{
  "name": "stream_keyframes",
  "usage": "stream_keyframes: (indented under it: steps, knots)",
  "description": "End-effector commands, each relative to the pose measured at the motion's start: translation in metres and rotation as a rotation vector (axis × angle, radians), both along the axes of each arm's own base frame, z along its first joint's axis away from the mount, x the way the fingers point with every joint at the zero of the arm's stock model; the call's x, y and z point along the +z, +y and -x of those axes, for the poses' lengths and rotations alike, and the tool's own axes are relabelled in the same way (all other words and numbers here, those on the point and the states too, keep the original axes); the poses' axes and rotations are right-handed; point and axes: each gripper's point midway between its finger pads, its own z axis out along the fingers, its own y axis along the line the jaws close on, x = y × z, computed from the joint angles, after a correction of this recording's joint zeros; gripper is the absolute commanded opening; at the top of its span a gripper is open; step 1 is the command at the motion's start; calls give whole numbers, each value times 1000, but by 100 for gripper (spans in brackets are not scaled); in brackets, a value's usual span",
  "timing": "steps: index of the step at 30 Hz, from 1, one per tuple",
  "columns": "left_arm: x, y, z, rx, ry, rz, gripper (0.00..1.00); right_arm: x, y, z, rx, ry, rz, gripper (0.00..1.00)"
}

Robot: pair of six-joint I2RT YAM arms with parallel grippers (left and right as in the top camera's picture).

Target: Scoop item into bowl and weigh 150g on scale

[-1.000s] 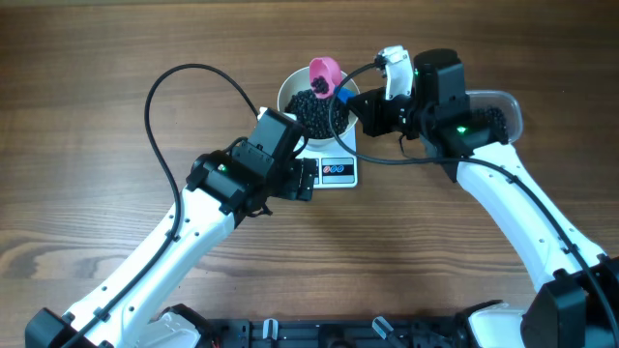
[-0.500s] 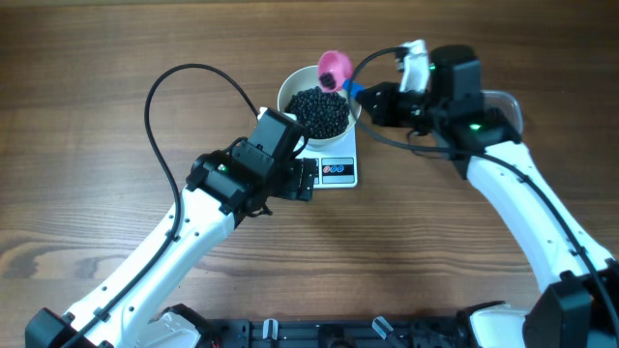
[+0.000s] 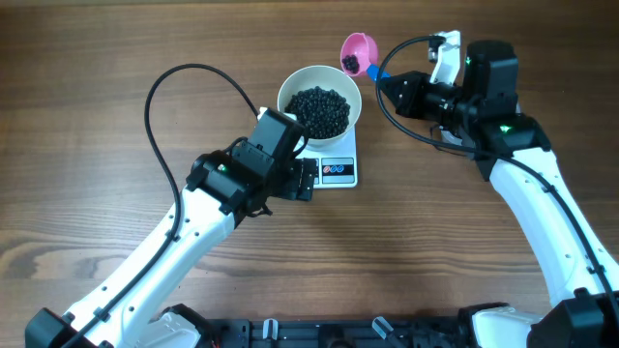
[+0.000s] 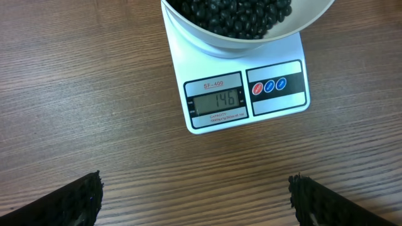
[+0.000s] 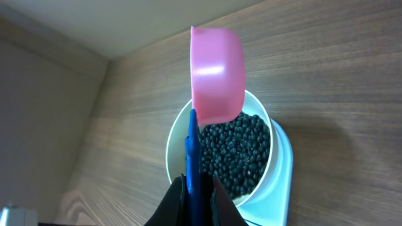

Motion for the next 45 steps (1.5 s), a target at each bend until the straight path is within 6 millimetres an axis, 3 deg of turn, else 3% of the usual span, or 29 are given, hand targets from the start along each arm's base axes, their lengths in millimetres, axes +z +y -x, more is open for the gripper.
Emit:
stream_keyframes:
  steps: [1,11,18,22,31,39,45]
  knots:
    - [-4,2,-1,-2,9,-5,100,12,8,7,144,-155,113,4]
    - [-4,2,-1,-2,9,-5,100,-1,26,20,268,-196,204,4]
    - [-4,2,-1,-2,9,-5,100,-21,49,28,387,-223,275,4]
    - [-4,2,-1,-2,9,-5,100,-36,43,19,357,-220,370,4]
    - [-4,2,-1,-2,9,-5,100,-35,43,19,373,-242,386,4]
    - [-4,2,-1,-2,9,-5,100,-32,47,21,237,-62,201,4]
    - [-4,2,-1,-2,9,-5,100,-29,48,18,223,-68,185,4]
